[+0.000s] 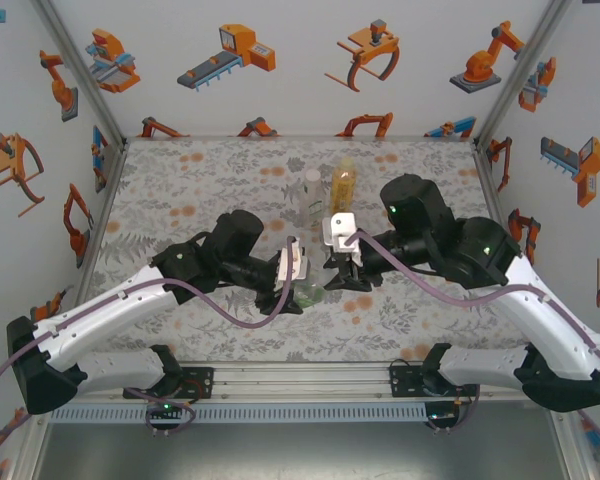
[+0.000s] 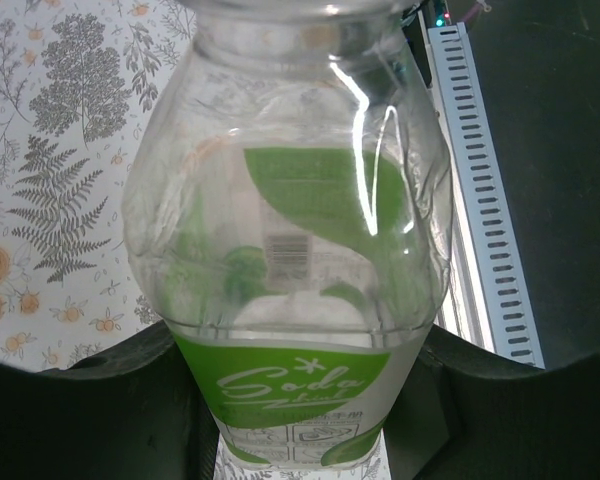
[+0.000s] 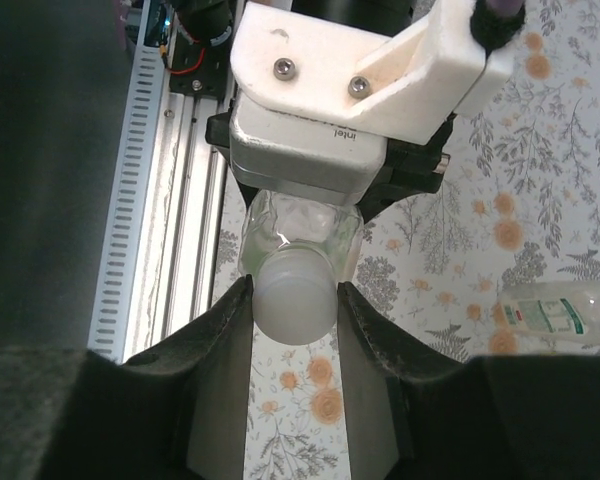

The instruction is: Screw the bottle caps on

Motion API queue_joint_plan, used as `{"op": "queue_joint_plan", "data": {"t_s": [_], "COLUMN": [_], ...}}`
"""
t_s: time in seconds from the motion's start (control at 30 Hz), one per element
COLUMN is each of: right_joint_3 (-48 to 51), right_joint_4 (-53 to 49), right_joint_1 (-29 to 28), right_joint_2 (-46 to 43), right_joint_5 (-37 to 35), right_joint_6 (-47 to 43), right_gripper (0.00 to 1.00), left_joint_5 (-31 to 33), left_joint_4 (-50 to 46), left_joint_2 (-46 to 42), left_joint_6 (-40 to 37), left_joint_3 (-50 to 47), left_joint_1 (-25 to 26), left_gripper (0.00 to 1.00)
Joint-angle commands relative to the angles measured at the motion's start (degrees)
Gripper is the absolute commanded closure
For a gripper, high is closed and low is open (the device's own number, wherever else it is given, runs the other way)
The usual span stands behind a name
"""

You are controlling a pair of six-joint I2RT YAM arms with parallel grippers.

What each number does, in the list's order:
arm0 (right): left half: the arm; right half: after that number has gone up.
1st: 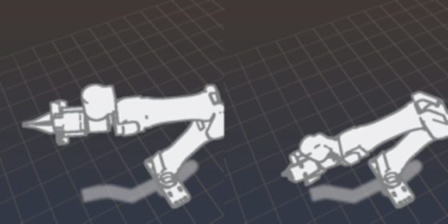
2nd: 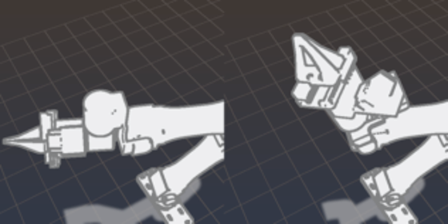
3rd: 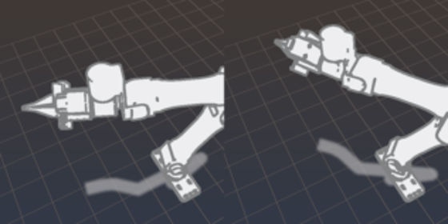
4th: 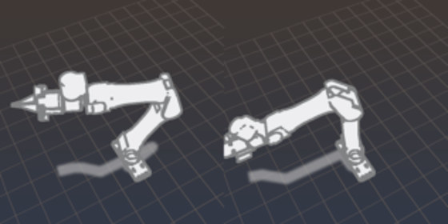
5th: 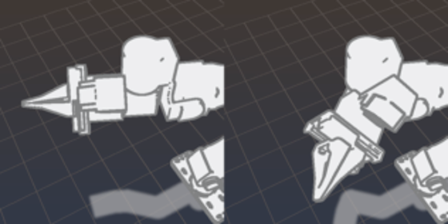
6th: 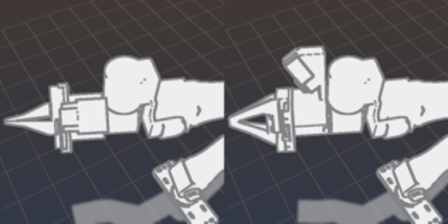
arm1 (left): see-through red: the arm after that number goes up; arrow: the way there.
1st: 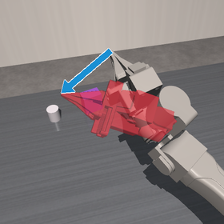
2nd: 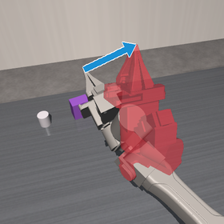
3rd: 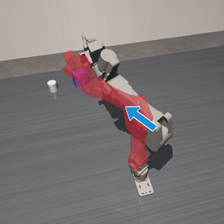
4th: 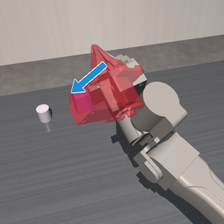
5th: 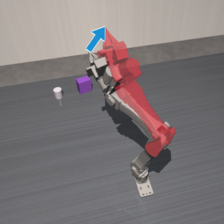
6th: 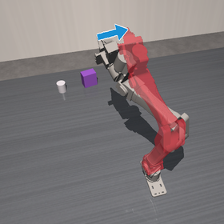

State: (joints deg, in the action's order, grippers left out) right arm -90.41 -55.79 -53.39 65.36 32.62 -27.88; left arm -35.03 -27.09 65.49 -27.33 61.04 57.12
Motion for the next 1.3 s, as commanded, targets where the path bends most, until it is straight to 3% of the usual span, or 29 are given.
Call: {"op": "queue_joint_plan", "data": {"t_s": [0.0, 0.17, 0.3, 0.47, 0.53, 0.77, 1.0, 1.1, 1.27], "right_joint_3": [2.35, 7.34, 9.56, 15.20, 17.30, 19.07, 13.24, 10.42, 4.97], "right_joint_4": [3.32, 10.26, 8.51, 8.23, 8.31, 8.84, 14.33, 13.47, 7.65], "right_joint_1": [-0.14, -0.14, -0.14, 0.75, 1.11, 1.39, 1.43, 1.44, 1.40], "right_joint_2": [-1.22, -2.93, -2.44, -2.54, -2.82, -5.43, -5.48, -6.57, -6.91], "right_joint_5": [-2.85, -14.02, -25.56, -27.94, -28.15, -34.81, -31.77, -30.54, -29.25], "right_joint_6": [9.69, 36.02, 63.02, 96.72, 103.31, 103.93, 79.79, 70.36, 52.67], "right_gripper": [0.82, 0.97, 0.98, 1.00, 1.00, 1.00, 0.52, 0.39, 0.35], "left_joint_5": [0.56, 8.24, 13.10, 14.58, 15.13, 14.31, 10.29, 9.39, 6.65], "left_joint_4": [2.48, 7.25, 11.44, 13.17, 13.75, 13.04, 10.72, 10.05, 7.80], "left_joint_2": [-0.51, -0.92, -0.69, 1.31, 1.98, 3.34, 3.72, 3.42, 2.98], "left_joint_6": [0.35, 1.36, 1.78, 1.56, 1.45, 0.89, -0.53, -0.55, -1.80], "left_joint_3": [1.40, -1.27, -2.84, -1.95, -1.63, -0.40, 0.11, 0.05, 0.41], "left_joint_1": [0.09, 0.09, 0.09, 0.09, 0.09, 0.09, 0.07, 0.09, 0.06], "left_gripper": [1.00, 1.00, 1.00, 1.00, 1.00, 1.00, 1.00, 1.00, 1.00]}}
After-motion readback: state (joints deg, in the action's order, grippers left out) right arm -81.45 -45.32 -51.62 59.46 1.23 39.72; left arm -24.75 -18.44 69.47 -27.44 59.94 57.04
